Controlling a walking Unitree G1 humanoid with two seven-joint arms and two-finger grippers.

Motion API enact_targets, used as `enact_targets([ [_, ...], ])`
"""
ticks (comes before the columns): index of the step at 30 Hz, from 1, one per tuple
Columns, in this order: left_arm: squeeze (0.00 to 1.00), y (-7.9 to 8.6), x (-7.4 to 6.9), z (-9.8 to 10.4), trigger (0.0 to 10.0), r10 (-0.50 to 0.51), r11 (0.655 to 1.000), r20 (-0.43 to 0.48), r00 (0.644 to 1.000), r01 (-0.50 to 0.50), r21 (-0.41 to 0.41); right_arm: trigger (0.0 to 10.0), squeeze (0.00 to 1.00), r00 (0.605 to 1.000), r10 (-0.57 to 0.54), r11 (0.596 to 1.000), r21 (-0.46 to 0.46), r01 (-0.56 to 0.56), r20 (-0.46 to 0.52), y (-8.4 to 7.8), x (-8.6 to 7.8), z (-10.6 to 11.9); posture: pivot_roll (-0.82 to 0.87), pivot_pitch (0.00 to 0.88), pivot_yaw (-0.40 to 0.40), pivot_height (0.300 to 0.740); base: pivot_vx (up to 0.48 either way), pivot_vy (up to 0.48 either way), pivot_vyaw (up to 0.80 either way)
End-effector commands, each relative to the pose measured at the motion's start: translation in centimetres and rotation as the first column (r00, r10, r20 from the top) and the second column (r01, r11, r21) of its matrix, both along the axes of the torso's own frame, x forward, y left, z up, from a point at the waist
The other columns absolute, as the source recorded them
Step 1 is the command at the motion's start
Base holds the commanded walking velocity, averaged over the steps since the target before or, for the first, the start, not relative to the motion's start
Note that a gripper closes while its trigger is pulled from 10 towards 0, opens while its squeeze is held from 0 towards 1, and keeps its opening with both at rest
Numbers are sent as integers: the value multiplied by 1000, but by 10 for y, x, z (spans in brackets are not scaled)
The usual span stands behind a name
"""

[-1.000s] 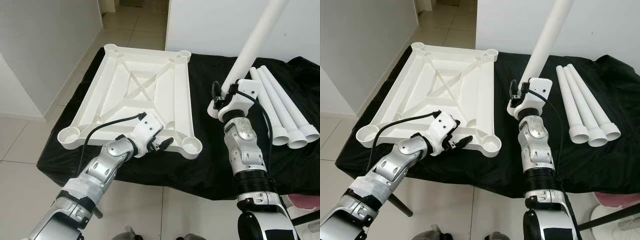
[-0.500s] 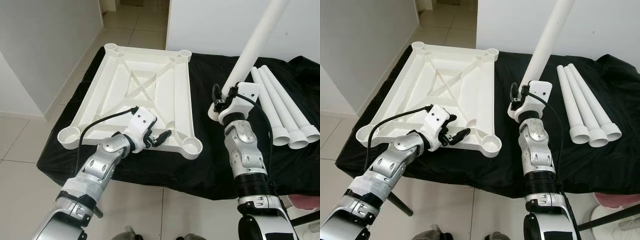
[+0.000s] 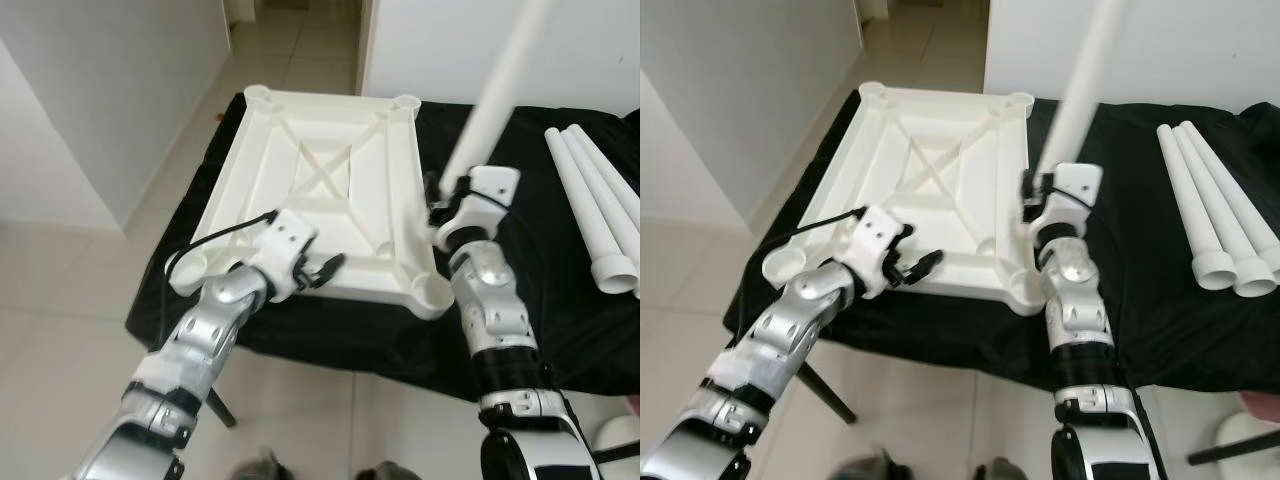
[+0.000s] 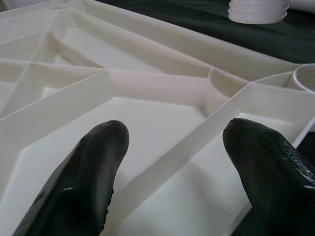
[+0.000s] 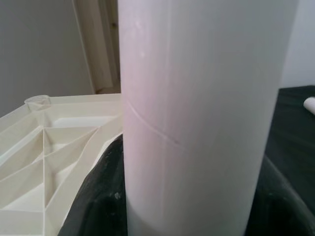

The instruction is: Building children table

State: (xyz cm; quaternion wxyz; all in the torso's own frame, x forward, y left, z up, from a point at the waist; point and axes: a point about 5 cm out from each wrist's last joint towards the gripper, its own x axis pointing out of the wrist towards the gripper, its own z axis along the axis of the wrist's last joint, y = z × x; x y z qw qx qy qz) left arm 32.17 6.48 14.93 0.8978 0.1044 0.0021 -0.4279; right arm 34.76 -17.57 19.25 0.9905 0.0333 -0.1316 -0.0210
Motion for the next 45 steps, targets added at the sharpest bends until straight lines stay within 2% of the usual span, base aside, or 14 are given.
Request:
enact_targets([
  [1, 0, 8, 1, -3, 10000, 17, 999, 3, 1000, -17, 29, 10000, 0, 1000, 26, 1000, 3, -26, 8, 8, 1, 3, 1, 0, -12, 740, 0, 0, 0],
  [15, 0, 5, 0, 0, 10000, 3, 999, 35, 999, -4, 33, 10000, 0, 1000, 26, 1000, 0, -26, 7, 8, 1, 3, 0, 0, -13, 740, 0, 0, 0],
  [32, 0, 7, 3, 1, 10000, 31, 999, 41, 999, -32, 27, 10000, 0, 1000, 30, 1000, -3, -30, 7, 8, 2, 4, -2, 0, -15, 740, 0, -440, 0],
  [34, 0, 6, 5, 2, 10000, 45, 999, 30, 999, -45, -15, 10000, 0, 999, 31, 1000, -6, -31, 8, 8, 2, 4, -6, 0, -16, 740, 0, 0, 0],
  [45, 0, 7, 6, 1, 10000, 63, 998, 51, 997, -63, 17, 10000, 0, 999, 31, 999, -9, -31, 8, 7, 1, 5, -9, 0, -16, 740, 0, 0, 0],
])
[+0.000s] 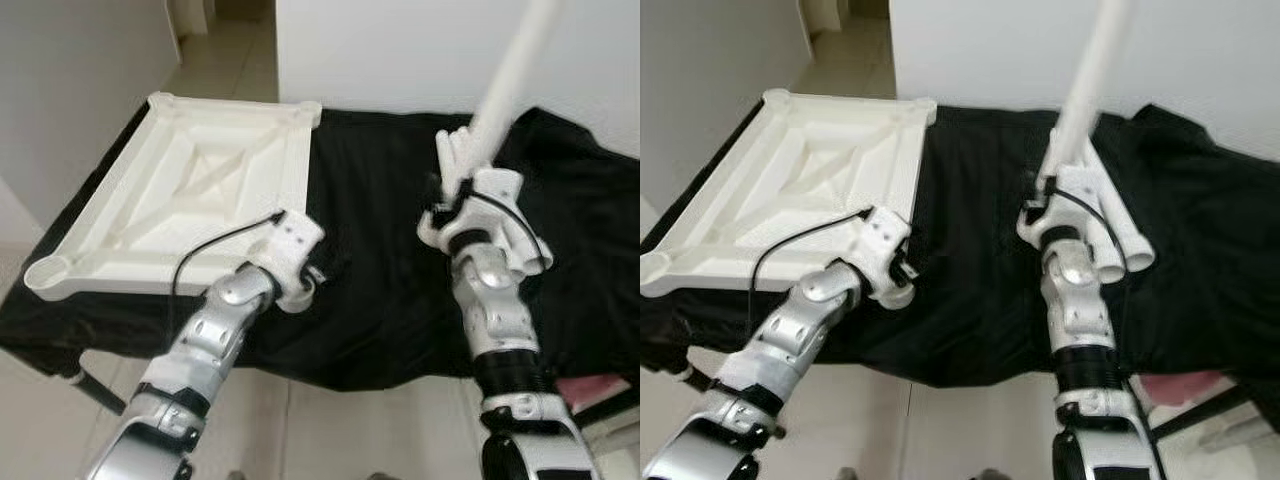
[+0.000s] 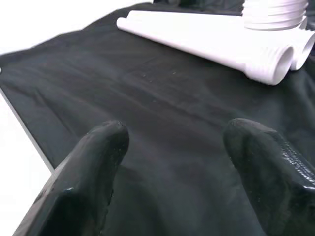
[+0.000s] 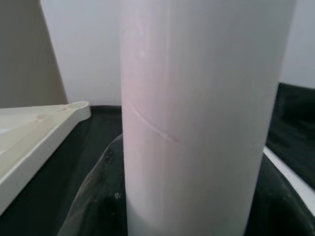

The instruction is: Building children table

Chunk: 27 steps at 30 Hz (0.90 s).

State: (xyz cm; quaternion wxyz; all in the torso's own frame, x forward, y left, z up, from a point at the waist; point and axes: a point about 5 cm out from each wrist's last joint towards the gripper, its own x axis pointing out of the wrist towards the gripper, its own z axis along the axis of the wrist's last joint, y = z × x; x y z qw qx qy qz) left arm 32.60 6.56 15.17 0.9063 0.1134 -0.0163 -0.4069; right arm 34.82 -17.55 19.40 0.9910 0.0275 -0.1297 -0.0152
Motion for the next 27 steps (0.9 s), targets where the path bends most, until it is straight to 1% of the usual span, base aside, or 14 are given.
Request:
enact_targets([
  [1, 0, 7, 2, -1, 10000, 25, 1000, 3, 1000, -26, 16, 10000, 0, 1000, 21, 1000, 4, -21, 13, 7, 0, 4, -9, 0, -16, 740, 0, 0, 0],
  [8, 0, 8, 2, -1, 10000, 30, 999, -2, 1000, -30, 10, 10000, 0, 1000, 23, 1000, 4, -23, 15, 8, 0, 4, -8, 0, -15, 740, 0, 0, 0],
  [12, 0, 9, 1, -2, 10000, 14, 1000, 6, 1000, -14, 22, 10000, 0, 1000, 26, 1000, 4, -26, 15, 9, 0, 4, -8, 0, -15, 740, 0, 0, 0],
  [15, 0, 12, 1, -3, 10000, 3, 999, 7, 1000, -3, 45, 10000, 0, 1000, 26, 1000, 3, -26, 14, 9, 0, 4, -8, 0, -14, 740, 0, 0, 0],
  [16, 0, 16, 2, -4, 10000, -4, 998, 6, 1000, 4, 66, 10000, 0, 1000, 26, 1000, 2, -26, 13, 8, 0, 4, -8, 0, -15, 740, 0, 0, 0],
  [17, 0, 16, 2, -4, 10000, -4, 998, 6, 1000, 4, 66, 10000, 0, 1000, 26, 1000, 2, -26, 13, 8, 0, 4, -8, 0, -15, 740, 0, 0, 0],
  [18, 0, 21, 4, -5, 10000, 2, 996, 0, 1000, -2, 88, 10000, 0, 1000, 27, 1000, 2, -27, 12, 8, 0, 3, -8, 0, -14, 740, 0, 0, 0],
  [21, 0, 25, 5, -6, 10000, 6, 995, -3, 1000, -6, 101, 10000, 0, 1000, 27, 1000, 2, -27, 11, 8, 0, 3, -8, 0, -14, 740, 0, 0, 0],
  [22, 0, 37, 7, -5, 10000, 20, 993, -2, 1000, -20, 116, 10000, 0, 1000, 25, 1000, 0, -25, 10, 7, -1, 3, -13, 0, -10, 740, 0, 0, 0],
  [23, 0, 37, 7, -5, 10000, 20, 993, -2, 1000, -20, 116, 10000, 0, 1000, 25, 1000, 0, -25, 10, 7, -1, 3, -13, 0, -10, 740, 0, 0, 0],
  [24, 0, 58, 10, -1, 10000, 53, 988, 5, 999, -53, 143, 10000, 0, 1000, 22, 1000, -3, -22, 8, 5, -2, 2, -14, 0, -5, 740, 0, 0, 0],
  [25, 0, 58, 10, -1, 10000, 53, 988, 5, 999, -53, 143, 10000, 0, 1000, 22, 1000, -3, -22, 8, 5, -2, 2, -14, 0, -5, 740, 0, 0, 0],
  [26, 0, 68, 12, 1, 10000, 70, 987, 8, 997, -71, 147, 10000, 0, 1000, 20, 1000, -5, -20, 7, 4, -3, 1, -14, 0, -5, 740, 0, 0, 0],
  [27, 0, 68, 12, 1, 10000, 70, 987, 8, 997, -71, 147, 10000, 0, 1000, 20, 1000, -5, -20, 7, 4, -3, 1, -14, 0, -5, 740, 0, 0, 0],
])
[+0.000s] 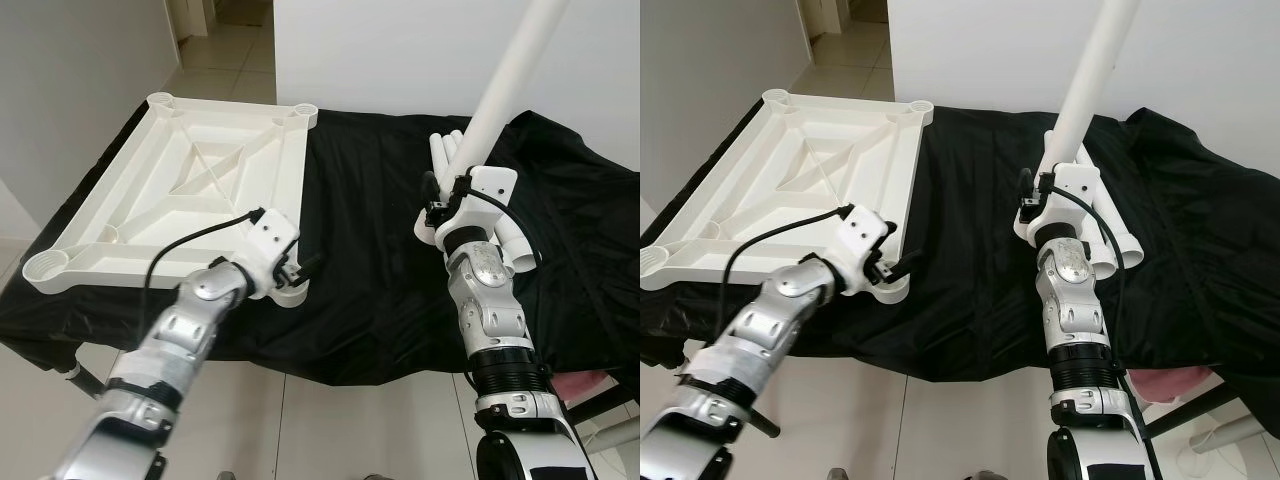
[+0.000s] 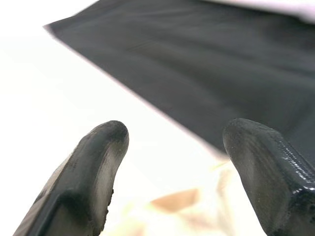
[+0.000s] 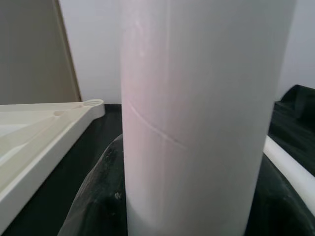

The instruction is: Building children table

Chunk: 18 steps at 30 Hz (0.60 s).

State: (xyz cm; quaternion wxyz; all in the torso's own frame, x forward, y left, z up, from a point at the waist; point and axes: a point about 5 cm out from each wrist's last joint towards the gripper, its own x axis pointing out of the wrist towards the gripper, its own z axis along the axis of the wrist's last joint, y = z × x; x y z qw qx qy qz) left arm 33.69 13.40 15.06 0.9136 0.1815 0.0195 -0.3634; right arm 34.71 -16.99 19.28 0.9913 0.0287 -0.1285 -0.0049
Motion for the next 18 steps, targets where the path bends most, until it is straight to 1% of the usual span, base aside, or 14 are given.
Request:
enact_targets([
  [1, 0, 0, 1, 2, 10000, -24, 1000, 1, 1000, 24, -2, 10000, 0, 1000, -1, 1000, -5, 1, 9, -1, -1, 3, -14, 0, -5, 740, 0, 0, 0],
  [2, 0, 9, 2, 5, 10000, -10, 1000, 6, 1000, 10, -3, 10000, 0, 1000, -1, 1000, -7, 1, 8, -2, -2, 2, -14, 0, -5, 740, 0, 0, 0],
  [3, 0, 9, 2, 5, 10000, -10, 1000, 6, 1000, 10, -3, 10000, 0, 1000, -1, 1000, -7, 1, 8, -2, -2, 2, -14, 0, -5, 740, 0, 0, 0],
  [4, 0, 16, -4, 8, 10000, -52, 998, -11, 999, 52, -36, 10000, 0, 1000, 6, 1000, -15, -6, 2, -1, -3, 0, -9, 0, -3, 740, 0, 0, 0],
  [5, 0, 20, -13, 10, 10000, -127, 990, -39, 991, 124, -71, 10000, 0, 1000, 20, 999, -27, -20, -3, 1, -4, -1, -7, 0, -3, 740, 0, 0, 0],
  [6, 0, 20, -13, 10, 10000, -127, 990, -39, 991, 124, -71, 10000, 0, 1000, 20, 999, -27, -20, -3, 1, -4, -1, -7, 0, -3, 740, 0, 0, 0],
  [7, 0, 22, -19, 11, 10000, -183, 980, -56, 981, 178, -95, 10000, 0, 1000, 30, 999, -35, -30, -6, 2, -4, -3, -7, 0, -3, 740, 0, 0, 0],
  [8, 0, 22, -19, 11, 10000, -183, 980, -56, 981, 178, -95, 10000, 0, 1000, 30, 999, -35, -30, -6, 2, -4, -3, -7, 0, -3, 740, 0, 0, 0],
  [9, 0, 22, -27, 9, 10000, -246, 966, -83, 966, 238, -96, 10000, 0, 999, 42, 998, -46, -42, -11, 4, -4, -4, -3, 0, -5, 740, 0, 0, 0],
  [10, 0, 22, -27, 9, 10000, -246, 966, -83, 966, 238, -96, 10000, 0, 999, 42, 998, -46, -42, -11, 4, -4, -4, -3, 0, -5, 740, 0, 0, 0],
  [12, 0, 23, -36, -2, 10000, -310, 951, -149, 939, 307, -44, 10000, 0, 998, 60, 996, -71, -61, -18, 4, -4, -6, -2, 0, -6, 740, 0, 0, 0],
  [14, 0, 24, -41, -10, 10000, -348, 937, -204, 915, 348, -34, 10000, 0, 997, 69, 993, -92, -71, -20, 4, -4, -6, -2, 0, -7, 740, 0, 0, 0],
  [17, 0, 24, -42, -12, 10000, -359, 932, -211, 909, 361, -28, 10000, 0, 997, 71, 992, -102, -73, -21, 4, -4, -6, -6, 0, -6, 740, 0, 0, 0],
  [18, 0, 29, -33, -22, 10000, -299, 947, -222, 928, 317, 49, 10000, 0, 997, 75, 990, -116, -77, -23, 5, -3, -6, -10, 0, -5, 740, 0, 0, 0],
])
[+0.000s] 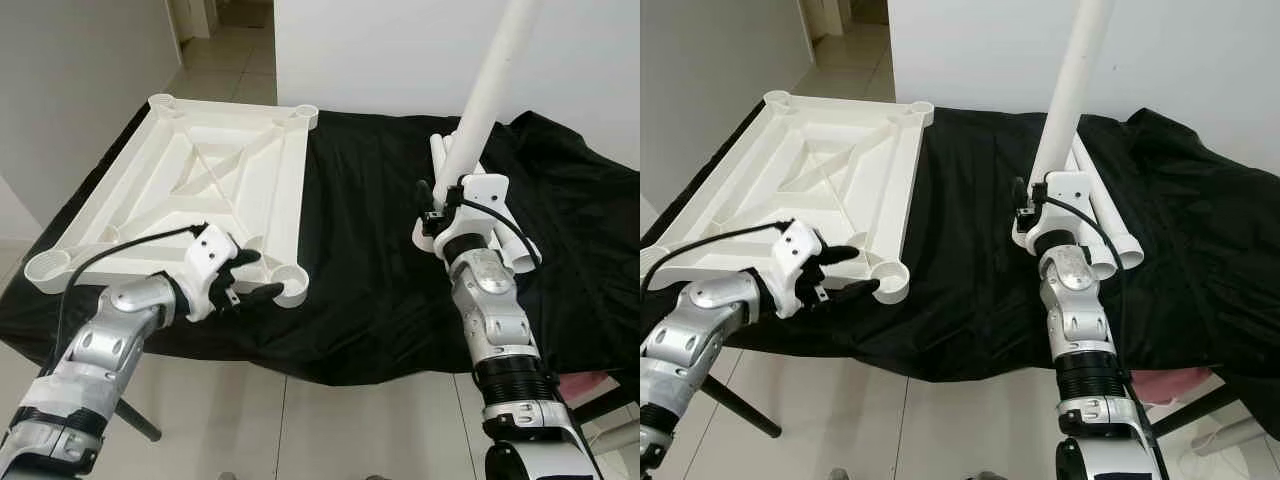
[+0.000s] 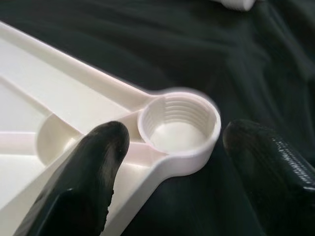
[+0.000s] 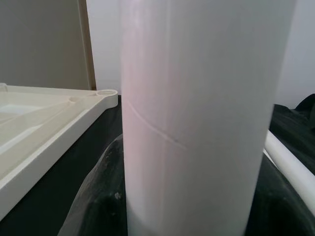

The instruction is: Building children table

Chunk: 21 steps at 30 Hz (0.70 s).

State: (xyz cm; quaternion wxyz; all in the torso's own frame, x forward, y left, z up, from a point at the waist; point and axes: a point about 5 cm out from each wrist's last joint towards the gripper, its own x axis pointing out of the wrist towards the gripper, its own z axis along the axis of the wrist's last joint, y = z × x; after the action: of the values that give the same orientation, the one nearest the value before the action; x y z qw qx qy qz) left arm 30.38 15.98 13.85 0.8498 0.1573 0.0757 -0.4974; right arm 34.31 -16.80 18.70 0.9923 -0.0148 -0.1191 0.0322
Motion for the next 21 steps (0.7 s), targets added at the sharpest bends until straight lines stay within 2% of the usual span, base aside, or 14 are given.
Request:
enact_targets([
  [1, 0, 3, 0, -10, 10000, -50, 996, -35, 998, 52, 70, 10000, 0, 1000, 13, 1000, -21, -13, -1, 3, 1, -1, -10, 0, -5, 740, 0, 0, 0],
  [3, 0, 5, 4, -17, 10000, -28, 991, -15, 999, 30, 134, 10000, 0, 1000, 16, 1000, -22, -16, -1, 5, 1, -1, -13, 0, -5, 740, 0, 0, 0],
  [9, 0, 8, 12, -18, 10000, 25, 989, 10, 1000, -26, 148, 10000, 0, 1000, 15, 1000, -20, -15, 0, 5, 0, 0, -25, 0, 3, 740, 0, 0, 0],
  [14, 0, 8, 21, -18, 10000, 55, 978, 42, 998, -62, 199, 10000, 0, 1000, 7, 1000, -18, -7, 4, 3, 0, 1, -28, 0, 6, 740, 0, 0, 0],
  [19, 0, -5, 21, -20, 10000, -9, 981, 29, 1000, 4, 195, 10000, 0, 1000, 0, 1000, -20, 0, 9, 1, 2, 3, -39, 0, 14, 740, 0, 0, 0],
  [21, 0, -22, 17, -27, 10000, -67, 983, 4, 998, 65, 174, 10000, 0, 1000, -5, 1000, -15, 5, 6, 1, 2, 2, -46, 0, 22, 740, 0, 0, 0],
])
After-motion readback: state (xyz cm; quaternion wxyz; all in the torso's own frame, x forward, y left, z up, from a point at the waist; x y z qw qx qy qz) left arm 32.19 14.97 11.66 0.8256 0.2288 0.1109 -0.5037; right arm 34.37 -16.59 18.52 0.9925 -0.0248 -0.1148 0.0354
